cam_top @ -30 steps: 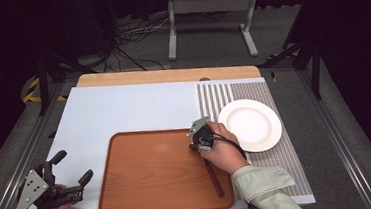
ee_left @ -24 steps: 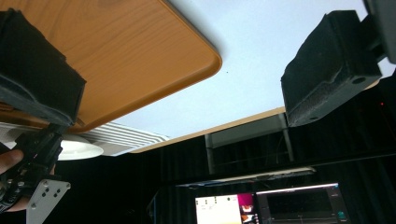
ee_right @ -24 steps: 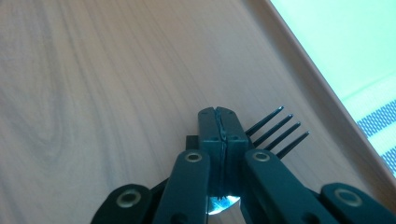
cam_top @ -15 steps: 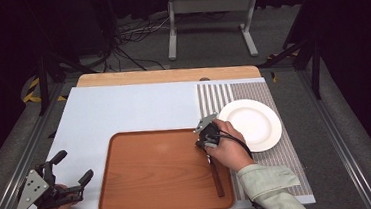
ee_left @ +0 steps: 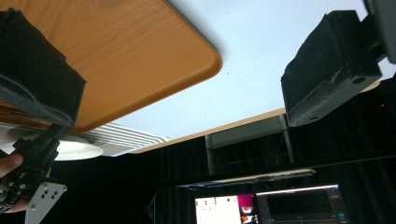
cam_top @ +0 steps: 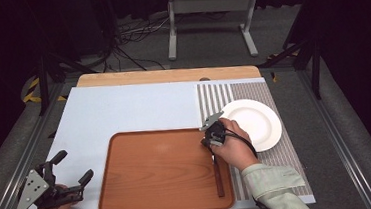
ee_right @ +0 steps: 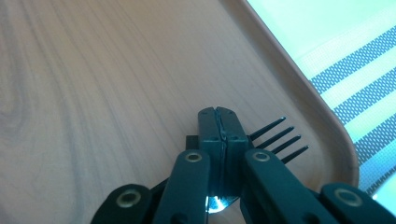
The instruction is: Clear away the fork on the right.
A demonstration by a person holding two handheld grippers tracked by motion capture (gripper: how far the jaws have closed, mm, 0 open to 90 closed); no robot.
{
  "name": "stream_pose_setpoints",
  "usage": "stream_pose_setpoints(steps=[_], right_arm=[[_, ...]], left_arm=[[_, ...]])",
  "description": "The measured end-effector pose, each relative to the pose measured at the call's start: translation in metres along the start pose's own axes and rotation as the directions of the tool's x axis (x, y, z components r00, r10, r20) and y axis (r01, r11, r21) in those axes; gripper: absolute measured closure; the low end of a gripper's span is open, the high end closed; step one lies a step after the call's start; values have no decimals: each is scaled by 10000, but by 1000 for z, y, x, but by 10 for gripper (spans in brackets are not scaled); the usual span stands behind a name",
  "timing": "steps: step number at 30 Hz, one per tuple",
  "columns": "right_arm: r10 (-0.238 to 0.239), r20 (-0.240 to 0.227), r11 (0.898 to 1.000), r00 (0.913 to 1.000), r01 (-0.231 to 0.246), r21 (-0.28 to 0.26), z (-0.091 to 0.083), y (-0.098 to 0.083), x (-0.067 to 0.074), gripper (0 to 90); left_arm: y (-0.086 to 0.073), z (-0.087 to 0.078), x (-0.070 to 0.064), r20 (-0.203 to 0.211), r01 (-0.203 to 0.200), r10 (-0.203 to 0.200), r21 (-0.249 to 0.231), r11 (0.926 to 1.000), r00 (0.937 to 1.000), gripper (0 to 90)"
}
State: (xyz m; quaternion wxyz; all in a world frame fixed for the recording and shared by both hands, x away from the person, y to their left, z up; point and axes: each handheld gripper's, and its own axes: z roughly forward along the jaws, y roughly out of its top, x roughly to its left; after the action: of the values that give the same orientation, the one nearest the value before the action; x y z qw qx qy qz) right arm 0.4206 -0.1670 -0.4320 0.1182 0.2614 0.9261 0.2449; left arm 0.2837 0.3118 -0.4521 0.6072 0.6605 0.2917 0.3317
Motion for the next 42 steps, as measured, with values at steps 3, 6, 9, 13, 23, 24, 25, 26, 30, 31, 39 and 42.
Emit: stream_pose_setpoints(steps=[3, 6, 9, 13, 23, 24, 25, 26, 30, 31, 39, 42], right_arm=[[43, 23, 10000, 10000, -43, -13, 0, -1, 0, 900], [7, 14, 10000, 10000, -7, 5, 0, 0, -1, 900], [-59, -28, 10000, 10000, 59, -3, -1, 0, -1, 899], [-47, -57, 9999, 10000, 46, -155, -4, 1, 0, 881], [-581, 237, 9882, 9980, 609, -1405, -30, 11, 6, 419], [-620, 247, 9856, 9978, 651, -1563, -32, 11, 7, 375], [-647, 240, 9830, 9976, 679, -1704, -34, 11, 7, 339], [-647, 240, 9830, 9976, 679, -1704, -34, 11, 7, 339], [-629, 340, 9710, 9974, 690, -2289, -47, 11, 9, 245], [-577, 348, 9690, 9977, 643, -2385, -49, 10, 10, 235], [-790, 610, 9424, 9950, 945, -3208, -69, 5, 11, 170], [-718, 731, 9300, 9947, 933, -3556, -78, -1, 10, 169]], left_arm=[[0, 0, 0, 0, 12, -12, 6, 10000, 10000, 4], [0, 0, 0, 2, 5, -5, 6, 10000, 10000, 4], [0, 0, 0, 2, 1, -1, 6, 10000, 10000, 4], [0, 0, 0, 5, -5, 5, 6, 10000, 10000, 4], [0, -1, 1, -10, -13, 13, -16, 10000, 10000, 4], [0, -1, 1, -18, 15, -15, -7, 10000, 10000, 4], [0, -1, 1, -47, 25, -25, -20, 10000, 10000, 4], [0, -1, 1, -47, 25, -25, -20, 10000, 10000, 4], [0, -1, 0, -24, 13, -13, 0, 10000, 10000, 4], [0, -1, 0, -17, 16, -16, -3, 10000, 10000, 4], [0, -1, 0, -36, 31, -31, -15, 10000, 10000, 4], [0, -2, 0, -82, 29, -29, -43, 10000, 10000, 4]])
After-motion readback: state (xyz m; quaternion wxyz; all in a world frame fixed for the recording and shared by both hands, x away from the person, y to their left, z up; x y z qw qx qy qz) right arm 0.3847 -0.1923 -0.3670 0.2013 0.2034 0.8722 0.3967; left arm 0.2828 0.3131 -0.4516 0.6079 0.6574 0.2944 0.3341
